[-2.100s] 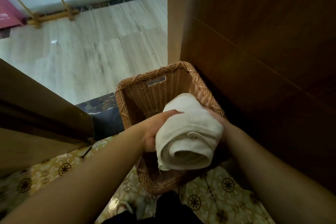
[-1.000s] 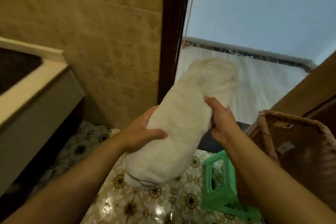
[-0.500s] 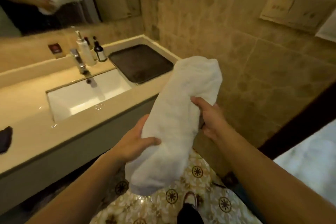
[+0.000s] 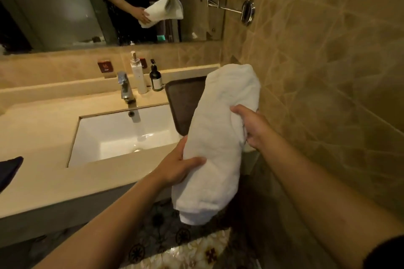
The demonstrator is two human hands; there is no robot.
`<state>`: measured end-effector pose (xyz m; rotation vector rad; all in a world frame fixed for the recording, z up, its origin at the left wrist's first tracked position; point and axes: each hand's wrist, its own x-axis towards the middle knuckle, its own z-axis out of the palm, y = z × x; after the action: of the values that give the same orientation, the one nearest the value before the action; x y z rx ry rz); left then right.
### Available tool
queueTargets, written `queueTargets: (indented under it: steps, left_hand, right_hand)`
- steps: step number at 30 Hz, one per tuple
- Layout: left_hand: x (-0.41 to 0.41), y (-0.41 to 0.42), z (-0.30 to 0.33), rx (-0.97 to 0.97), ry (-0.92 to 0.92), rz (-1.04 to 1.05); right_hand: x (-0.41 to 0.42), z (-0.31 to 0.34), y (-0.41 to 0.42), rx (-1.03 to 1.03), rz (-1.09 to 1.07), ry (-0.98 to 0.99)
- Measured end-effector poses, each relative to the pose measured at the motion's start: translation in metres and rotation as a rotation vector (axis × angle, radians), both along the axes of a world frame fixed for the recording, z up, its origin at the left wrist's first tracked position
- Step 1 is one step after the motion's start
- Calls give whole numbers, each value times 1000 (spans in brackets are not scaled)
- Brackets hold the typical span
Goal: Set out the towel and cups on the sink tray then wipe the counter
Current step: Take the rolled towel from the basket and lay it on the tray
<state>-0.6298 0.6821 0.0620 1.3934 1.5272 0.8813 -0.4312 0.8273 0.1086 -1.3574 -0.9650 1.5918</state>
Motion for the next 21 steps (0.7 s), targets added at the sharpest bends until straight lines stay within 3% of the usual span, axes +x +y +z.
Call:
queueTargets:
  steps: [9, 21]
  left_hand:
    - [-3, 141, -14, -49, -131, 78]
    - [-47, 319, -70, -251, -450, 97]
  right_hand:
    - [-39, 6, 160, 27, 90, -100]
    - [-108, -29, 341, -51, 138, -453]
